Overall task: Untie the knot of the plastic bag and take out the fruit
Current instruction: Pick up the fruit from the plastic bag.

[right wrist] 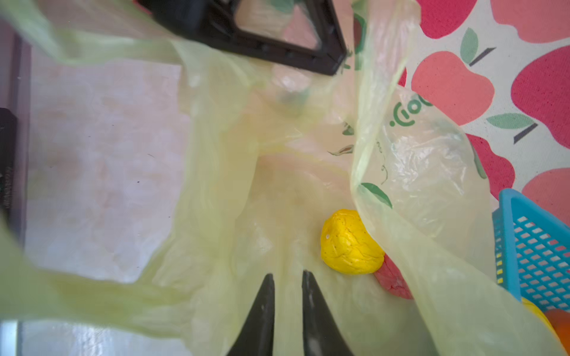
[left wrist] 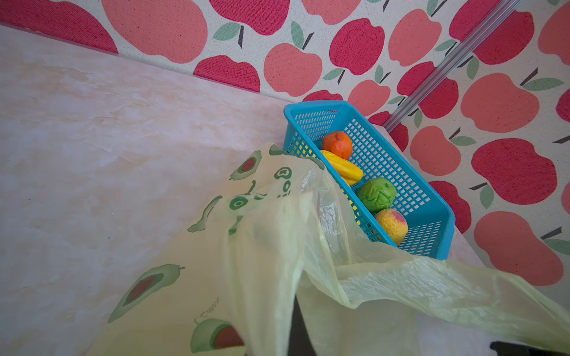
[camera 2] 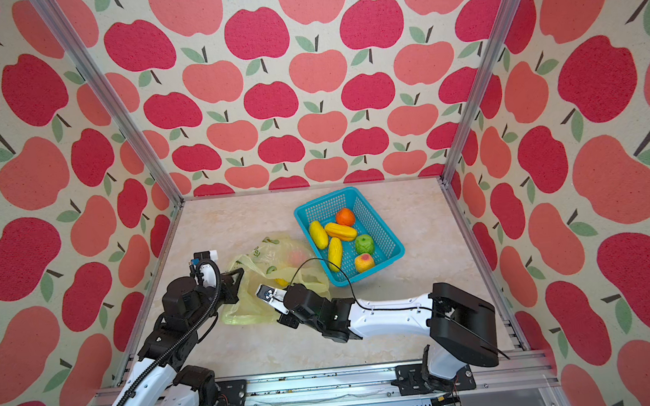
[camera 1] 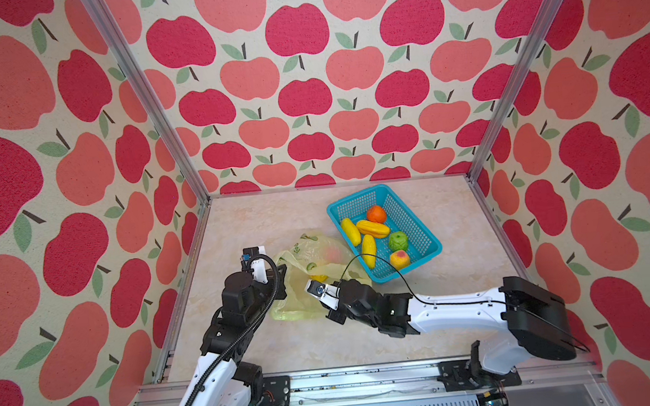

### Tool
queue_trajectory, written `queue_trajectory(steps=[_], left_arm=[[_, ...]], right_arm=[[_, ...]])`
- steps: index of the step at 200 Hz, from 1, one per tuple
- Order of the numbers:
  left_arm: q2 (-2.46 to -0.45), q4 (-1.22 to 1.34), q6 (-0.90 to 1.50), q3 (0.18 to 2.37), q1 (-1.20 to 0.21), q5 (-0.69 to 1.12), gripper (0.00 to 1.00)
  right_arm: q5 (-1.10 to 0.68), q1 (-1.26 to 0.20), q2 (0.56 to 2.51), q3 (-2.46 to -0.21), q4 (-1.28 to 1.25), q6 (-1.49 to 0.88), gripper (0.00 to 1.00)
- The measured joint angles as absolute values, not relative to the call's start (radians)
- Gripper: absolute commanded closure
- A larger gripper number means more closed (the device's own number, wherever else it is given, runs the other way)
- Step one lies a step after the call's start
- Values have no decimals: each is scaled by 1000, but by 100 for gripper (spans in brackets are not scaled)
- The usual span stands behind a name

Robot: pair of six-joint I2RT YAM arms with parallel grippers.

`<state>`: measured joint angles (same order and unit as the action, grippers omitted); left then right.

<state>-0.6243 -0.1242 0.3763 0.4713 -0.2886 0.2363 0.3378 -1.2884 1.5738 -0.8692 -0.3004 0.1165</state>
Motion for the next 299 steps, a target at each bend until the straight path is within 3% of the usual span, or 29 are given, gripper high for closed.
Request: queue_trajectory(steps=[32,43,70,93,175,233,261,299], left_arm=[[-638,-125,376,471,-288,236,100],[-637,-124,376,471,-288,236,100],[-637,-124,376,471,-288,236,100],[-637,-124,376,471,-288,237,100],[-635,-124,376,471,-288,241,100],[-638,-124,376,471,-288,244,100],[-636,-124,376,471,-288,243,100],[-637,-124,376,471,-287,244,100]], right_arm=[[341,-1226,1661,-871,-324,68,72],[350,-1214,1697,-882,-321,48,61],[388,-1188,1784,-943,-300,17,18],[418,-1157,1836,-1002,-280,-5,1],[452,-1097,2016,-1213,-212,-76,2],[430,-1085,2082,-1265,-139,-114,40],[418,-1086,2038,-1248,-128,-113,52],[410,-1102,1848,-1160,-126,-113,59]])
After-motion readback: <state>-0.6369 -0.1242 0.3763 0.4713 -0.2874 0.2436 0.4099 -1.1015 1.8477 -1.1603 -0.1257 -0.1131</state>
